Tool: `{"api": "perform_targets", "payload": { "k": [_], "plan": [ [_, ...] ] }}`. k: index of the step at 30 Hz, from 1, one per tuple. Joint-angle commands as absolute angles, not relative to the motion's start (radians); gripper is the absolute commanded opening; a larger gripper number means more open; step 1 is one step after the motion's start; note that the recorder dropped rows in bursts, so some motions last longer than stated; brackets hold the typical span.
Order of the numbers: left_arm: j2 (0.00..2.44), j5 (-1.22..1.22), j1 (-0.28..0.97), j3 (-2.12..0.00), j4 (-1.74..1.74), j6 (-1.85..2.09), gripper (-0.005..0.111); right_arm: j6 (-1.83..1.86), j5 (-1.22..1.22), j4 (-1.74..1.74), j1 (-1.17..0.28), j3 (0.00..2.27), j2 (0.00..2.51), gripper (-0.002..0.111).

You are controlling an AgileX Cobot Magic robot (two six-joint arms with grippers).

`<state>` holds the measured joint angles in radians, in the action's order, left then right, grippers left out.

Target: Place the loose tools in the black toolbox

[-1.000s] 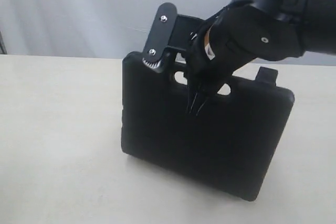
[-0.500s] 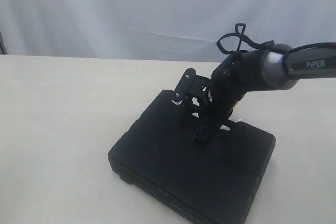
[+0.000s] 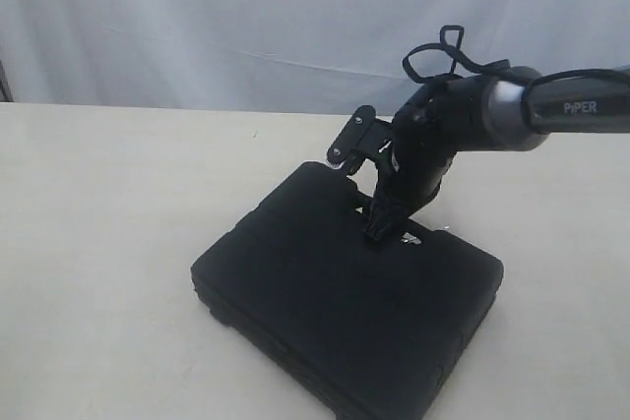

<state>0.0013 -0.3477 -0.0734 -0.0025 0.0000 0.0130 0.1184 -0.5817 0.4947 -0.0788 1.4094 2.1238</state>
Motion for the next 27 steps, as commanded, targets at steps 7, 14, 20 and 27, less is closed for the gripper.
{"api": "perform_targets", "payload": {
  "k": [7, 14, 20, 27],
  "plan": [
    [0.000, -0.342, -0.069, 0.000, 0.000, 0.007, 0.000, 0.015, -0.752, 0.452, -0.084, 1.501, 2.167, 0.078],
    [0.000, -0.342, -0.069, 0.000, 0.000, 0.007, 0.000, 0.101, -0.773, 0.436, -0.084, 1.512, 2.129, 0.073],
    [0.000, -0.342, -0.069, 0.000, 0.000, 0.007, 0.000, 0.242, -0.802, 0.436, -0.084, 1.512, 2.127, 0.073],
    [0.000, -0.342, -0.069, 0.000, 0.000, 0.007, 0.000, 0.286, -0.816, 0.490, -0.084, 1.512, 2.127, 0.073]
  ]
}}
